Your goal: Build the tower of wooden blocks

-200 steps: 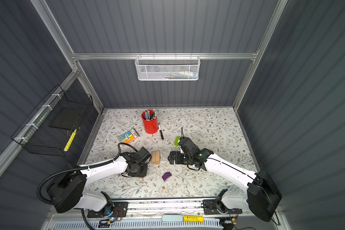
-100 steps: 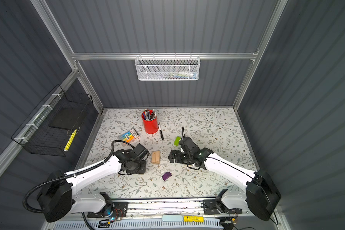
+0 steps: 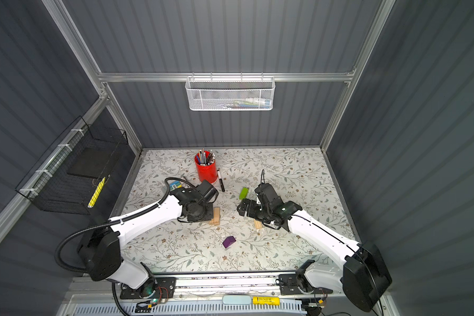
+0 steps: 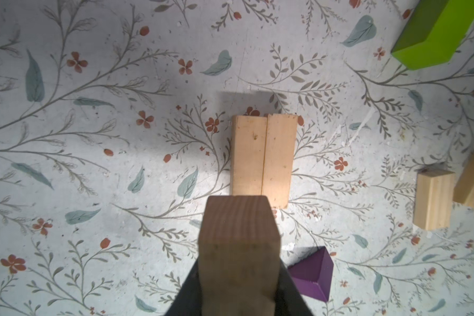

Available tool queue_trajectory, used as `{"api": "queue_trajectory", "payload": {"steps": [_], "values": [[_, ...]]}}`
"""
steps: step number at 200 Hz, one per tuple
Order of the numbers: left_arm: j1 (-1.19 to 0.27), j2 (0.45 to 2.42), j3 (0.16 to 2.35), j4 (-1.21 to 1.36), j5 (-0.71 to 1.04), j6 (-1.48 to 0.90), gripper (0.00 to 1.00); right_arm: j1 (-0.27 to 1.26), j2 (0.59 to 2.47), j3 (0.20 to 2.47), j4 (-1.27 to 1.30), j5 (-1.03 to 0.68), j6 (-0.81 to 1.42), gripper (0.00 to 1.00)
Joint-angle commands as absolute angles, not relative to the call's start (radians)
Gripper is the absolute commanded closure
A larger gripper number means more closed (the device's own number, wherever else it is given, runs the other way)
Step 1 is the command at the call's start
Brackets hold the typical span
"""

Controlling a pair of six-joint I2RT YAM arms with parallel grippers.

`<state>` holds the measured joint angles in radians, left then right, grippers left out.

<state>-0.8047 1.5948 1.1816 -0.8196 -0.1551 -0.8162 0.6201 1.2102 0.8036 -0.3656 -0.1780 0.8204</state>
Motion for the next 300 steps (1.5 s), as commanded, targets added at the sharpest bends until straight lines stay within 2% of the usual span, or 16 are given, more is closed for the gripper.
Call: {"api": "queue_trajectory", "payload": {"steps": [1,110,300], "values": [[-0.82,1.647,1.24,-0.867,-0.194,-0.812,1.0,0.603,1.199,0.779,-0.373,-0.197,0.839,0.01],[-0.828,1.823,1.354,-0.879,-0.227,-0.78,1.0,0.584,1.212,0.752,-0.338,-0.221,0.853,0.01],[-0.827,1.881,1.37,-0.853,-0.221,-0.779,1.0,0.577,1.227,0.748,-0.335,-0.227,0.851,0.01]]}}
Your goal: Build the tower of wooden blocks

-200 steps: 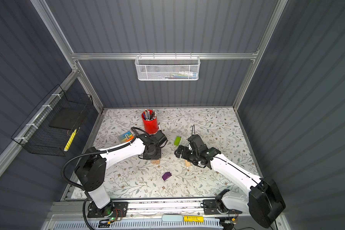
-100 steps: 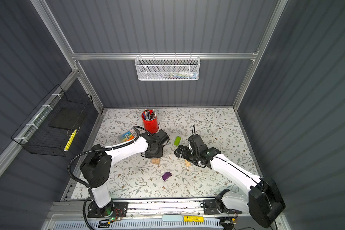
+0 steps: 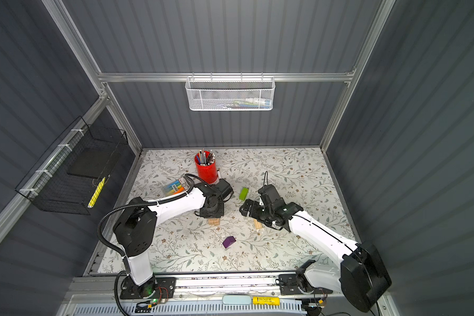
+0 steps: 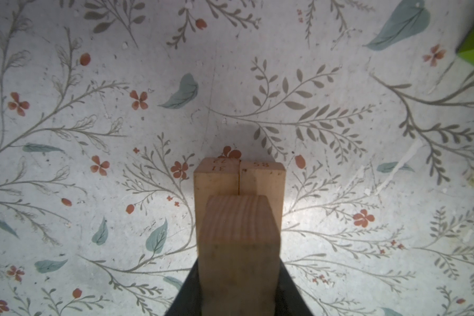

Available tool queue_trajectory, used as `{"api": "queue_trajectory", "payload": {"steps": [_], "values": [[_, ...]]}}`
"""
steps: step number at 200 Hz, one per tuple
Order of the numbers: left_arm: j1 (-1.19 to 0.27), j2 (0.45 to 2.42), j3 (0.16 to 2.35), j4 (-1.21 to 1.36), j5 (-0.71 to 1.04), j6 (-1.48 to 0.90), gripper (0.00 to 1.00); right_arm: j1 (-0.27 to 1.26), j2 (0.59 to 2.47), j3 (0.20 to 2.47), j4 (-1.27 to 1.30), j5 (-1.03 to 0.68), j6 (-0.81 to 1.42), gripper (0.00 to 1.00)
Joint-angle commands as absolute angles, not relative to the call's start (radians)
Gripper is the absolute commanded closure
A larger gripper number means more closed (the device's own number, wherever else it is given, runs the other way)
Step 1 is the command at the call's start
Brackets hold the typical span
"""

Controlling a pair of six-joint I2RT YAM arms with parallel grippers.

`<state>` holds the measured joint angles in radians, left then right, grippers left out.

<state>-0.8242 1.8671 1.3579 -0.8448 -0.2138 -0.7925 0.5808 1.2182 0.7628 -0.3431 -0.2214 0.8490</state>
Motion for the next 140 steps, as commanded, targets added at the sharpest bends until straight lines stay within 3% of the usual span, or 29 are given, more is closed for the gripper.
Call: {"api": "queue_trajectory", "payload": {"steps": [1,93,140], "values": [[-0.828,1.88,1.369,-0.853,-0.221,-0.779,1.0,0.577,1.226,0.748,-0.336,-0.227,0.851,0.01],[-0.828,1.884,1.356,-0.848,-0.212,-0.788,1.0,0.576,1.23,0.746,-0.331,-0.227,0.851,0.01],[-0.827,1.884,1.356,-0.847,-0.212,-0.793,0.89,0.574,1.23,0.748,-0.332,-0.227,0.85,0.01]]}}
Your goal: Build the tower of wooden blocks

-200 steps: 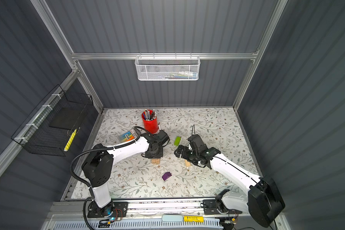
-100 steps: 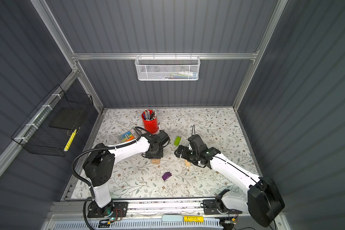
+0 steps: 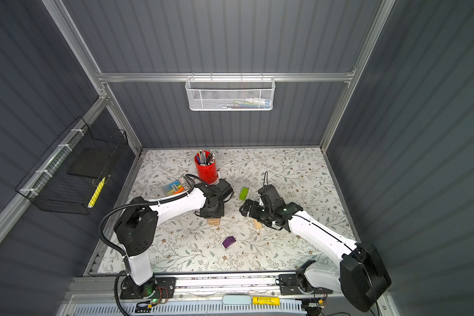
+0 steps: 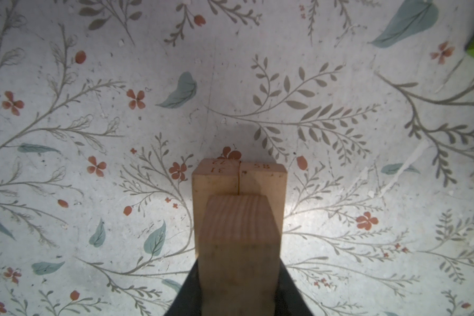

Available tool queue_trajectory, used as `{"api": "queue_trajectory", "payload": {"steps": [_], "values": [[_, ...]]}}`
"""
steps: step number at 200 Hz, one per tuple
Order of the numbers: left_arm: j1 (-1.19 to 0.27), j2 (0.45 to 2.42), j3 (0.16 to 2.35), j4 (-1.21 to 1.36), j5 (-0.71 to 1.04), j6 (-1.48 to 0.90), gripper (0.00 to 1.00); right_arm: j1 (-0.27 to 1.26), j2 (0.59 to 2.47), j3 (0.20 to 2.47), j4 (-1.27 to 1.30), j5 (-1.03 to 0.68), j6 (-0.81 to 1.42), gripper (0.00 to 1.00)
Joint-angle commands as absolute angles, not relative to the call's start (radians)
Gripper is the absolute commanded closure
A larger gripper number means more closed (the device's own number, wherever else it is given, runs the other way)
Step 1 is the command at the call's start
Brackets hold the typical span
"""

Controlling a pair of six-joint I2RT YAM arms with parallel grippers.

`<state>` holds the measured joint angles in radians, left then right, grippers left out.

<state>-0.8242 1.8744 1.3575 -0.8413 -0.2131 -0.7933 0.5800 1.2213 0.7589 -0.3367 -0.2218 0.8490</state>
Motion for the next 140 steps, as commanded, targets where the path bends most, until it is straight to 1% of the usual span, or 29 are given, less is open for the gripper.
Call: {"api": "queue_trajectory", "payload": {"steps": [1,47,140], "values": [[-0.827,1.884,1.356,-0.847,-0.211,-0.793,0.88,0.575,1.229,0.747,-0.332,-0.228,0.851,0.01],[-0.827,1.881,1.356,-0.849,-0.213,-0.796,0.81,0.574,1.229,0.747,-0.332,-0.229,0.85,0.01],[-0.827,1.877,1.36,-0.853,-0.211,-0.798,0.68,0.572,1.229,0.755,-0.336,-0.229,0.846,0.01]]}}
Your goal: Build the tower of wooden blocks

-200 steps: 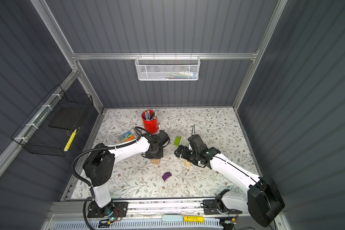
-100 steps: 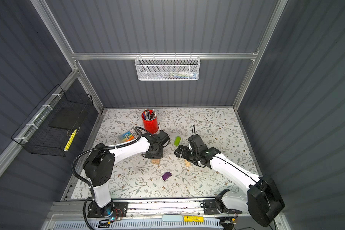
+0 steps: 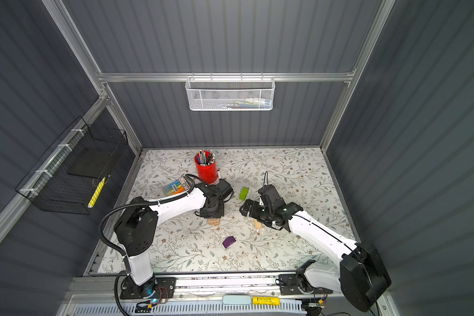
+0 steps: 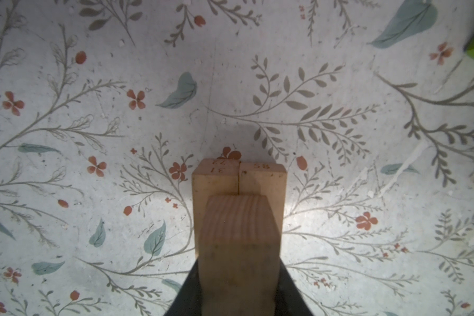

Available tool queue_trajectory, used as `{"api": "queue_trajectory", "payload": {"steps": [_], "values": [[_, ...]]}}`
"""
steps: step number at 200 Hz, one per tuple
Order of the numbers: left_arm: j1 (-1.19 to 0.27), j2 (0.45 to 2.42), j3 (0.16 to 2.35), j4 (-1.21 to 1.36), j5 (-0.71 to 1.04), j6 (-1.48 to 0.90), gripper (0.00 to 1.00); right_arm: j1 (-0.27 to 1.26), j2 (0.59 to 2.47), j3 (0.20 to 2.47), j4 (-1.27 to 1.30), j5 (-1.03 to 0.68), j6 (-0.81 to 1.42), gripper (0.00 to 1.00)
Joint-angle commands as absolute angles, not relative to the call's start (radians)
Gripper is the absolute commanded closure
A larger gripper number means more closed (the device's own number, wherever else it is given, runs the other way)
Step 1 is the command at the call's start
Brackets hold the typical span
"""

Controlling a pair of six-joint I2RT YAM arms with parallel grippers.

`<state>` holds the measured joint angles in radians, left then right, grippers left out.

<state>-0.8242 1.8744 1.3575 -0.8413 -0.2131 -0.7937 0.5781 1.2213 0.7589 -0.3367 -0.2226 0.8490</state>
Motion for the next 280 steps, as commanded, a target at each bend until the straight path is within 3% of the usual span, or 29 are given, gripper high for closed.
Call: {"api": "queue_trajectory", "payload": {"steps": [1,139,221,280], "values": [[-0.828,1.877,1.36,-0.853,-0.211,-0.799,0.68,0.572,1.23,0.755,-0.336,-0.229,0.846,0.01],[-0.826,1.79,1.373,-0.865,-0.241,-0.799,0.47,0.57,1.266,0.85,-0.456,-0.197,0.775,0.01],[-0.818,1.575,1.303,-0.846,-0.325,-0.721,0.34,0.585,1.522,1.127,-0.644,-0.04,0.66,0.01],[-0.81,1.41,1.198,-0.79,-0.355,-0.617,0.13,0.588,1.701,1.289,-0.661,0.052,0.663,0.01]]}}
